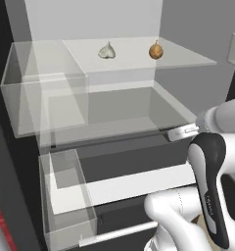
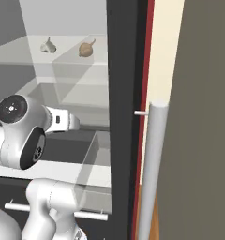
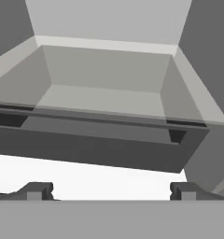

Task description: Retrieve the bottle and the shaker from the cabinet and place them next to the mixing bowl on the counter. Then add garlic from the fridge to the mixing bowl.

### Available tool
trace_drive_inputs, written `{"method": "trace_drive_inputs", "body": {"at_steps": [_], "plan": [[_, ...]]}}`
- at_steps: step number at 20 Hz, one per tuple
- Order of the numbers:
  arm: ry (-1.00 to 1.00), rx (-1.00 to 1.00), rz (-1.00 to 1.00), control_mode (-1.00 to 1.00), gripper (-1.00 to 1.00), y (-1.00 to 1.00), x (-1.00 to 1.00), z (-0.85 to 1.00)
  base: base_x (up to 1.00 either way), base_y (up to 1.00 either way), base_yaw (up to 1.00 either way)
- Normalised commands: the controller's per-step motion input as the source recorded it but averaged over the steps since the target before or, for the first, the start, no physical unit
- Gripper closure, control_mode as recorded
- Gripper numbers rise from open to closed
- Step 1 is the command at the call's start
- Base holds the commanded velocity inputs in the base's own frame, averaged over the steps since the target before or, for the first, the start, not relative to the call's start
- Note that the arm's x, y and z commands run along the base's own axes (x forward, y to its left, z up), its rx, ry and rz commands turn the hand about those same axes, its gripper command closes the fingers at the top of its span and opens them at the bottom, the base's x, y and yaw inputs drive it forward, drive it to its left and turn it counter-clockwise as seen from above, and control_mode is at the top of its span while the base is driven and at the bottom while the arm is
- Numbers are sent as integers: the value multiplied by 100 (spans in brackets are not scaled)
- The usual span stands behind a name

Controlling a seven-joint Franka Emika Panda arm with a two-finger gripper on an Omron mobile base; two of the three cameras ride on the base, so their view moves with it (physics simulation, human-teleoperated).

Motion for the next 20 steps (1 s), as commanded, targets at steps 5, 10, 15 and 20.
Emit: {"method": "trace_drive_inputs", "body": {"at_steps": [5, 10, 15, 20], "plan": [[0, 0, 0, 100, -100, 0, 0, 0, 53, 10, -6], [0, 0, 0, 100, -100, 0, 0, 0, 73, 44, -8], [0, 0, 0, 100, -100, 0, 0, 0, 87, 73, -29], [0, 0, 0, 100, -100, 0, 0, 0, 3, 28, -8]]}}
